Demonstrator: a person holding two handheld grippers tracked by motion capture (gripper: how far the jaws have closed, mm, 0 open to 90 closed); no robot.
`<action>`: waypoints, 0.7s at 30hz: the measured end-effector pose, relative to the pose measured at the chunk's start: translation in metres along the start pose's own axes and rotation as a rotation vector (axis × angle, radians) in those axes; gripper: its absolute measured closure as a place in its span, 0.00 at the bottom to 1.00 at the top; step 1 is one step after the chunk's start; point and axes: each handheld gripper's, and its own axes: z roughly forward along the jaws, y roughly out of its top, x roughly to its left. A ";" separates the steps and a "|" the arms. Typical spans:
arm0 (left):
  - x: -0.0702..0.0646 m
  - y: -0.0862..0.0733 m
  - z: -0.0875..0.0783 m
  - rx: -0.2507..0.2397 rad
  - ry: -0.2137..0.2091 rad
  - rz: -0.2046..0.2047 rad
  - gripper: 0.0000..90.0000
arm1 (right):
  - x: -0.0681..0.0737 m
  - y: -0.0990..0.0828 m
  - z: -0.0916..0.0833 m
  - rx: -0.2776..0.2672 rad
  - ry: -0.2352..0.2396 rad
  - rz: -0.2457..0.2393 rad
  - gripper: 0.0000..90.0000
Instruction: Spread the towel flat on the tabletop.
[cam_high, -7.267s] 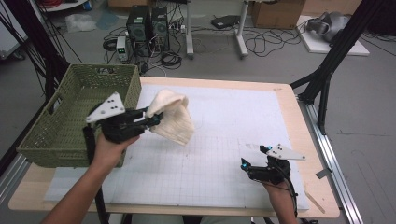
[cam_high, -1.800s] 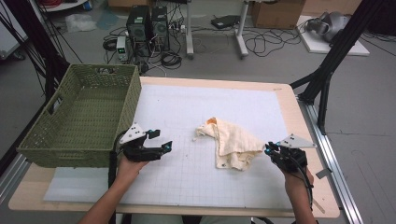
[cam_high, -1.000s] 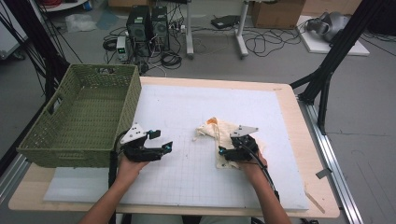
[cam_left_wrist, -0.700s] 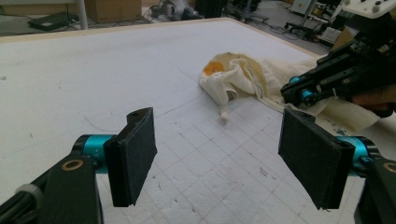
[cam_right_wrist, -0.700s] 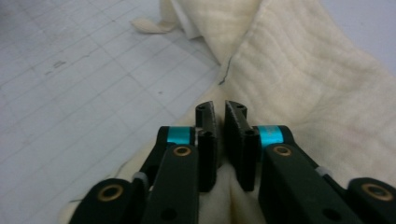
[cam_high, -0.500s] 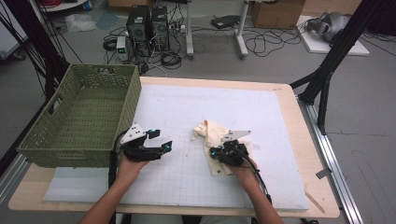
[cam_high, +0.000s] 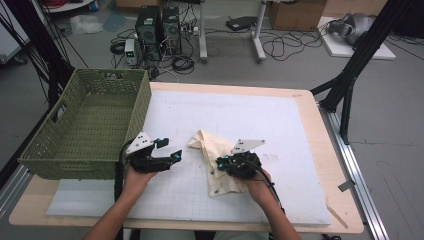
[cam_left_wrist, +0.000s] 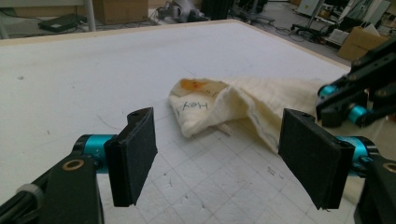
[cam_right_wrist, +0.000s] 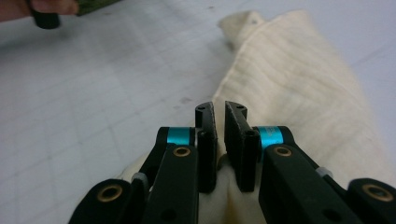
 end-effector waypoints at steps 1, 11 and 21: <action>0.000 0.000 0.000 0.002 -0.001 0.002 0.31 | -0.003 0.000 -0.005 -0.001 -0.013 0.002 0.92; -0.001 -0.001 0.001 0.015 0.000 0.006 0.31 | -0.024 0.000 -0.037 -0.038 -0.138 0.019 0.97; -0.003 -0.001 0.003 0.017 -0.013 0.015 0.31 | -0.068 0.001 -0.040 -0.007 -0.253 0.120 0.97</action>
